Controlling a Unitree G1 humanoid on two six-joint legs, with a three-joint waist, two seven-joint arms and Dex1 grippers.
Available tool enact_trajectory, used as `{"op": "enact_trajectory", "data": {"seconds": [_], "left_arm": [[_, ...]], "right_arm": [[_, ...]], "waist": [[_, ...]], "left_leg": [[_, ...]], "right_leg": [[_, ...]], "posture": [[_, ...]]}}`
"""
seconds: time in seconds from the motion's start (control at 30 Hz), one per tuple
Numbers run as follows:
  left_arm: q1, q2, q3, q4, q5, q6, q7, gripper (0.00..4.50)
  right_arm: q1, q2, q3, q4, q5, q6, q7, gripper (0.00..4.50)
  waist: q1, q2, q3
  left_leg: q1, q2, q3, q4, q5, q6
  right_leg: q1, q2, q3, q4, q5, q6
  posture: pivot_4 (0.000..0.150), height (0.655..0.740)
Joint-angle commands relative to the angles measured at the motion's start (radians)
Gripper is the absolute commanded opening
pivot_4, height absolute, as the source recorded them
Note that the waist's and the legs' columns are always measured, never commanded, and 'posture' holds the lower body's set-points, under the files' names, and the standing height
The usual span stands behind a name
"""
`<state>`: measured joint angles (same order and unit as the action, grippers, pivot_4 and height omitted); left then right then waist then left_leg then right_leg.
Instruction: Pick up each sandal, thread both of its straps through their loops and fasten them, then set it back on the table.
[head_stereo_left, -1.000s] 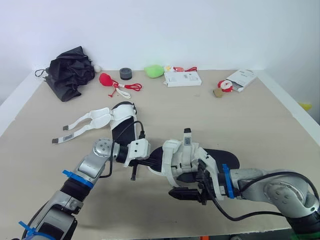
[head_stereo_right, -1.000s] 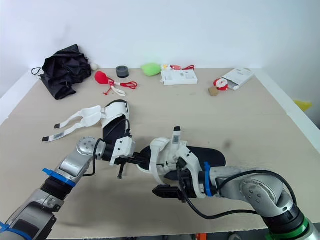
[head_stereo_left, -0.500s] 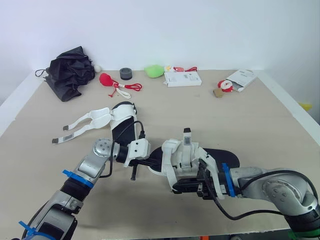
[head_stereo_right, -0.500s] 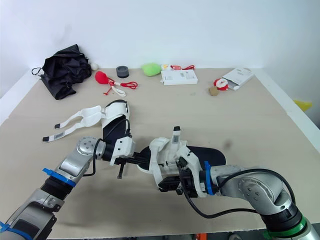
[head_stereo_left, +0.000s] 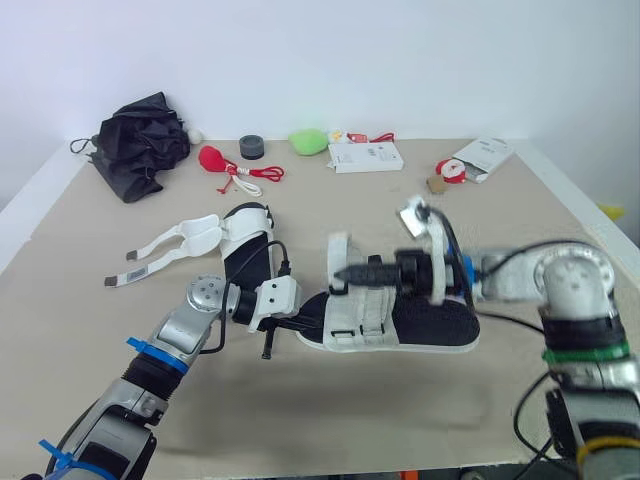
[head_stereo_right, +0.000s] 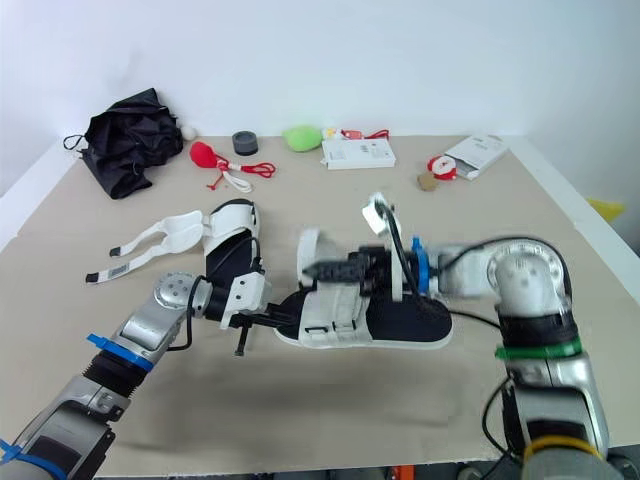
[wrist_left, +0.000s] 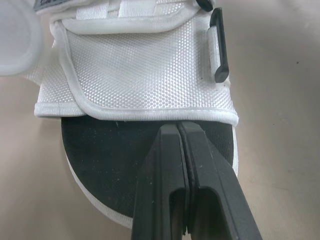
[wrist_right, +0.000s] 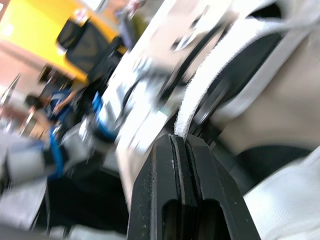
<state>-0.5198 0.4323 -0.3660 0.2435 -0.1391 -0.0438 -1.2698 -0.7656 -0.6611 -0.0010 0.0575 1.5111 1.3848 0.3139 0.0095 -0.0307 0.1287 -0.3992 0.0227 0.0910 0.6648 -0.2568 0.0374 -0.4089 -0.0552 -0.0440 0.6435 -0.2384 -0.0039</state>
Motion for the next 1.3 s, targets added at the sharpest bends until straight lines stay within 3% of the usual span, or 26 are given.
{"op": "enact_trajectory", "data": {"seconds": [0.03, 0.5, 0.8, 1.3], "left_arm": [[0.040, 0.021, -0.048, 0.063, 0.068, 0.033, 0.003, 0.00], [0.083, 0.038, -0.045, 0.032, 0.069, 0.026, 0.010, 0.00], [0.067, 0.027, -0.052, 0.062, 0.074, 0.009, 0.006, 0.00], [0.075, 0.031, -0.053, 0.042, 0.067, 0.023, 0.012, 0.00]], "right_arm": [[-0.014, 0.013, -0.013, 0.021, 0.001, 0.056, -0.016, 0.07], [0.147, 0.045, -0.015, -0.061, -0.030, 0.185, -0.110, 0.07], [0.123, 0.076, -0.062, 0.040, 0.004, 0.204, -0.168, 0.07], [0.147, 0.063, -0.010, 0.054, 0.014, 0.230, -0.209, 0.07]], "waist": [[0.001, 0.000, 0.000], [-0.002, 0.001, -0.001], [-0.002, 0.001, -0.001], [-0.002, 0.001, -0.001]], "left_leg": [[-0.001, 0.000, 0.000, 0.000, 0.000, 0.000], [-0.002, 0.000, 0.000, 0.000, -0.001, 0.002], [-0.003, 0.000, 0.000, 0.000, -0.001, 0.002], [-0.003, 0.000, 0.000, -0.001, -0.002, 0.003]], "right_leg": [[0.000, 0.000, 0.000, 0.000, 0.000, 0.000], [-0.001, 0.000, -0.001, -0.001, 0.000, 0.001], [-0.001, 0.000, -0.001, -0.001, -0.002, 0.005], [0.000, 0.000, -0.001, -0.003, -0.003, 0.006]], "posture": [[0.150, 0.7400], [0.150, 0.7400], [0.150, 0.7400], [0.150, 0.7400]]}}
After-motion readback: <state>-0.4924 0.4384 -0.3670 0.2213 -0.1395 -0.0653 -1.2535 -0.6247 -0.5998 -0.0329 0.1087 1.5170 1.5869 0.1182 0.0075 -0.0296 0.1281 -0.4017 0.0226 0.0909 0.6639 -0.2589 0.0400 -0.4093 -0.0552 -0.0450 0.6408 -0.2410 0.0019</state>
